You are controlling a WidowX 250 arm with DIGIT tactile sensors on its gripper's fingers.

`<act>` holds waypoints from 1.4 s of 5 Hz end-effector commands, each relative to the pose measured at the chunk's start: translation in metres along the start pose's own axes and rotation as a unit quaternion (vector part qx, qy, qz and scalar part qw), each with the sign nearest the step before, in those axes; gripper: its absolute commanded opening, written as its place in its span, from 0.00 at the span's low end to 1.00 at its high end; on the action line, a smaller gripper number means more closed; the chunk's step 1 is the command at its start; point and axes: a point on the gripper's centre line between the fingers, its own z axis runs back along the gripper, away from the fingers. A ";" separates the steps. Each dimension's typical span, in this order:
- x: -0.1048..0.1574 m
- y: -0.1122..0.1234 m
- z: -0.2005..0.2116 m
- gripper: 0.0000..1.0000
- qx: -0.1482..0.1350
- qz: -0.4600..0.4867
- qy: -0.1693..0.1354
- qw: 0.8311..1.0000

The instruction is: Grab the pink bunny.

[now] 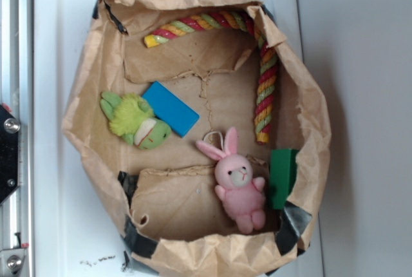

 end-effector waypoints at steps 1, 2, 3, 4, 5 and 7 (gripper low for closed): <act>0.000 0.000 0.000 1.00 0.000 0.000 0.000 1.000; 0.049 -0.011 -0.007 1.00 0.010 0.033 -0.034 0.999; 0.098 -0.014 -0.019 1.00 -0.003 0.092 -0.076 0.993; 0.138 -0.012 -0.039 1.00 -0.005 0.174 -0.112 0.978; 0.167 -0.002 -0.073 1.00 -0.021 0.299 -0.134 0.945; 0.170 0.010 -0.114 1.00 0.008 0.465 -0.111 0.878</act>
